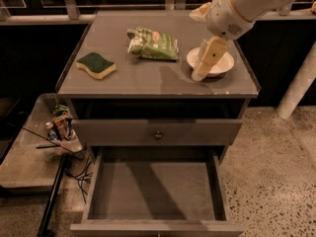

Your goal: Place green jalapeno chip bag into middle drawer

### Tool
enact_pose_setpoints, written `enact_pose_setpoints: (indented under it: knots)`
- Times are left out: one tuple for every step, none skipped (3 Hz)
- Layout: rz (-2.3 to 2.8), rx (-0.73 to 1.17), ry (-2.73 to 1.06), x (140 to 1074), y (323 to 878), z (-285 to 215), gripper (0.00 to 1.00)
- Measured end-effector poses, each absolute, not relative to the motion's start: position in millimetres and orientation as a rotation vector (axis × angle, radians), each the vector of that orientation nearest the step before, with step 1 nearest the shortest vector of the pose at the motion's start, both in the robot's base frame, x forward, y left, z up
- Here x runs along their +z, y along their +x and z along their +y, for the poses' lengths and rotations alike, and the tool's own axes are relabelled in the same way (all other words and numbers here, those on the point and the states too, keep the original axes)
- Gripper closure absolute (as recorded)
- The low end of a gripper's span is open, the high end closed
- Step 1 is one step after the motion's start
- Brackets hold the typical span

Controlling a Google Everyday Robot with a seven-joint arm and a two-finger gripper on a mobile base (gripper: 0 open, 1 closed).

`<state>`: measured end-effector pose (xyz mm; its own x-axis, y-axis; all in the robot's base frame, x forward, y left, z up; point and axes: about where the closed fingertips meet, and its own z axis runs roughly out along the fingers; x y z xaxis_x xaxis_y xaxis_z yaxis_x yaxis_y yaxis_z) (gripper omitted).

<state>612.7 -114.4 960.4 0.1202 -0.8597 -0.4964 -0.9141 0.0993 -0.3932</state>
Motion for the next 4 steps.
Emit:
enact_pose_setpoints:
  knots:
    - [1.581, 0.121, -1.713, 973.6, 656.4, -92.0, 0.00]
    - [1.514, 0.154, -1.674, 975.3, 692.3, -74.1, 0.00]
    - [1.507, 0.178, -1.669, 968.8, 718.9, -57.0, 0.00]
    - [1.540, 0.161, -1.675, 957.4, 742.2, -39.8, 0.00]
